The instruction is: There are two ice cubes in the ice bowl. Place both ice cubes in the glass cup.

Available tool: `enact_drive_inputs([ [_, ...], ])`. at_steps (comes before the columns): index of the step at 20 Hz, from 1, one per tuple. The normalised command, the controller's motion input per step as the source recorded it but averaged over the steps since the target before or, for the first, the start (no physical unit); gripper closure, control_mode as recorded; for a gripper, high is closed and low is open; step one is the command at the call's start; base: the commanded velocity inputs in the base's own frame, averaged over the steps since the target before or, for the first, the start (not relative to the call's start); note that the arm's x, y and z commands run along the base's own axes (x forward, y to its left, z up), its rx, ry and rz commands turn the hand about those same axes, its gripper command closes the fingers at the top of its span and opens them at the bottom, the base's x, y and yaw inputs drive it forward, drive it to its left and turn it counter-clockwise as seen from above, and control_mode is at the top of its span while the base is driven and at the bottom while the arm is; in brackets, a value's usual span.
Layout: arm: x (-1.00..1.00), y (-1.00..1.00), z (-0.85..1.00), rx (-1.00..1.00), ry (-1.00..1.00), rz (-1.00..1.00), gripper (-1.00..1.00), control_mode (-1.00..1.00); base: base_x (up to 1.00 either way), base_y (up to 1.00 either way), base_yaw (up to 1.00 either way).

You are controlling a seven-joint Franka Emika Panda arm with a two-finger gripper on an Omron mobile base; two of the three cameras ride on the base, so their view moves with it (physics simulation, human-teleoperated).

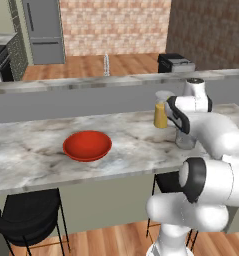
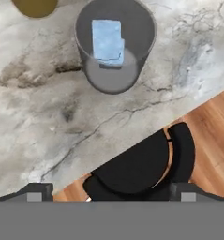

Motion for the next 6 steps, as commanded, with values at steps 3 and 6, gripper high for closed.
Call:
enact_drive_inputs([
  [3, -1.00, 1.00, 0.04, -0.08, -0.11, 0.00, -1.00, -1.00, 0.00, 0.00, 0.00],
  [6, -1.00, 1.00, 0.21, -0.02, -0.15, 0.00, -1.00, -1.00, 0.00, 0.00, 0.00],
])
